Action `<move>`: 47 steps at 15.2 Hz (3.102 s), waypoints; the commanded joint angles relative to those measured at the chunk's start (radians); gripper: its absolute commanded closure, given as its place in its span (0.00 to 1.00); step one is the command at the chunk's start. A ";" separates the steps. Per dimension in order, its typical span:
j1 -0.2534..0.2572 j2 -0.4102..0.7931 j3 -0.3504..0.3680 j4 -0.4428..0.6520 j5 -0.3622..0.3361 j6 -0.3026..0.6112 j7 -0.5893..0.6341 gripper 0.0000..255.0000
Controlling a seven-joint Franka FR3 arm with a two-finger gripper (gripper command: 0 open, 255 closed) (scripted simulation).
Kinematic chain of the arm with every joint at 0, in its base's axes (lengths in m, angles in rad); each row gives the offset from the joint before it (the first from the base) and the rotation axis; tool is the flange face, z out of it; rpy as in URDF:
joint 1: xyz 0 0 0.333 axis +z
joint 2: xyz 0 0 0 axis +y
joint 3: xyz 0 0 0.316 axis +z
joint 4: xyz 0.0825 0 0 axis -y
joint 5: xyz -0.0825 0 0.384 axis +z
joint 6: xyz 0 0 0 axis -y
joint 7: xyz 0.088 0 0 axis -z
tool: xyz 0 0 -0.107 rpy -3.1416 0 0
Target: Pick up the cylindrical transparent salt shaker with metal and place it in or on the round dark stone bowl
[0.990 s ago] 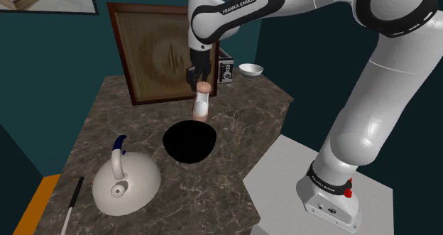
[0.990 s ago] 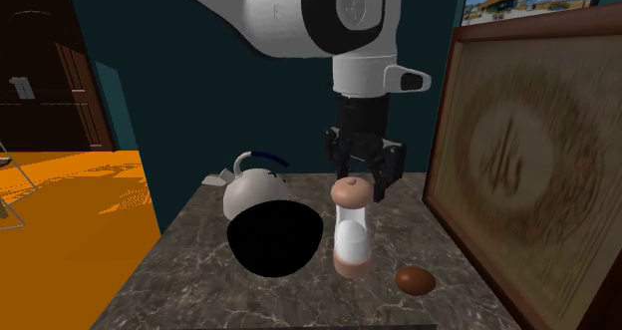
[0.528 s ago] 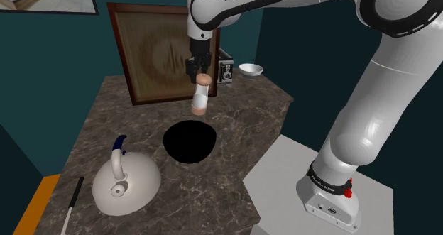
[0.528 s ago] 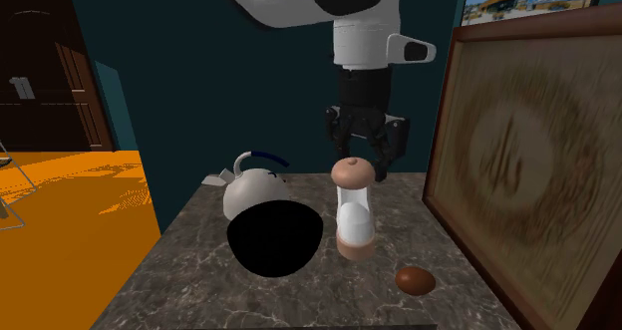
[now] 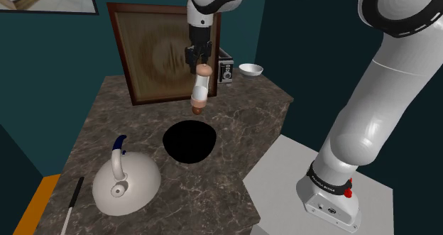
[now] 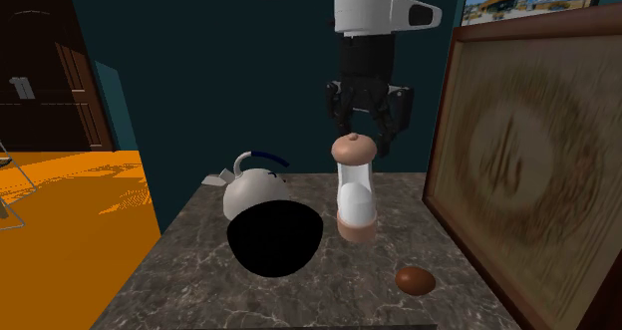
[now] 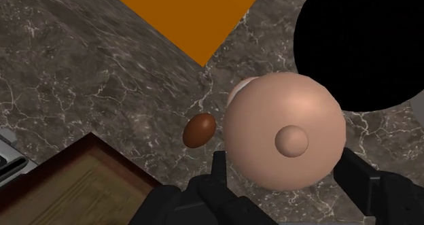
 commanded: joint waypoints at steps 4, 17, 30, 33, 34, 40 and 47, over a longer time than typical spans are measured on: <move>0.000 -0.002 0.000 0.067 0.000 -0.070 -0.001 1.00; 0.115 -0.071 0.136 0.156 0.012 -0.228 0.247 1.00; 0.132 -0.094 0.155 0.004 0.019 -0.100 0.281 1.00; 0.132 -0.096 0.156 -0.038 0.020 -0.059 0.282 1.00; 0.132 -0.096 0.156 -0.052 0.020 -0.046 0.282 1.00; 0.133 -0.093 0.158 -0.129 0.019 0.035 0.284 1.00; 0.134 -0.083 0.160 -0.191 0.016 0.107 0.288 1.00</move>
